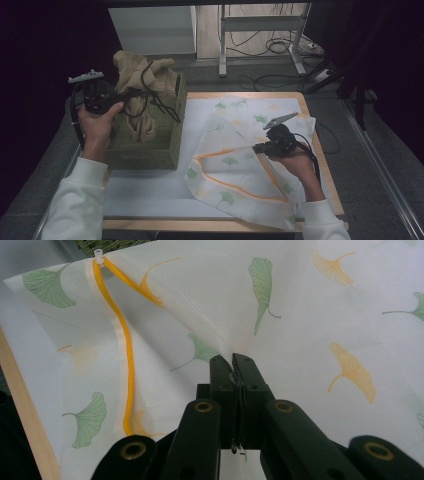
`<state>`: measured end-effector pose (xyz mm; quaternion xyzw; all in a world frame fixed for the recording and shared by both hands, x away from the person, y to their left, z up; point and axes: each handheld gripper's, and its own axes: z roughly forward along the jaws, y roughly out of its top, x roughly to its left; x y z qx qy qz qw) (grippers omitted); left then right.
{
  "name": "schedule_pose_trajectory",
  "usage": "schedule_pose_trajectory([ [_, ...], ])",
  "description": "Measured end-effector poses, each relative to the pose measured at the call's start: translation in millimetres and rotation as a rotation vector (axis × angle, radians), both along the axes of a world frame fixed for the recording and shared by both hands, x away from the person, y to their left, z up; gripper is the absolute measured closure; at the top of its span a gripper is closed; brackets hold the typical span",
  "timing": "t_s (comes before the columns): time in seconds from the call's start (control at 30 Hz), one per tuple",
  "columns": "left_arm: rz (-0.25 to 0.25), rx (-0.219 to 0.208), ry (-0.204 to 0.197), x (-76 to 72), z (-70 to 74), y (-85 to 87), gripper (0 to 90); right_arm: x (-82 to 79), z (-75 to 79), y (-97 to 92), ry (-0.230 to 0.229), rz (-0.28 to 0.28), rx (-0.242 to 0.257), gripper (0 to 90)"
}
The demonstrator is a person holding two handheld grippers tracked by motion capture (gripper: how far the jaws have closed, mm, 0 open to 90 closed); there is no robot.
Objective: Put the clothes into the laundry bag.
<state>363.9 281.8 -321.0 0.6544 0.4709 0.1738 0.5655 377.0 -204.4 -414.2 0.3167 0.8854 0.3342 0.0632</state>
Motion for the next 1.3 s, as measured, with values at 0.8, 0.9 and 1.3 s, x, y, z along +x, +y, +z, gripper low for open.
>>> schedule_pose_trajectory([
  [0.8, -0.081, -0.008, -0.087, -33.6, 5.8, -22.7, 79.5, 0.6, -0.7, 0.0, -0.001, 0.001, -0.002, 87.0],
  [0.9, -0.097, -0.009, -0.092, -36.9, 5.7, -25.8, 79.5, 0.7, -1.0, 0.0, -0.001, 0.002, -0.003, 87.0],
  [1.3, -0.136, -0.026, -0.101, -45.7, 2.5, -34.5, 79.5, 1.2, -1.6, -0.4, 0.0, 0.0, -0.003, 87.0],
])
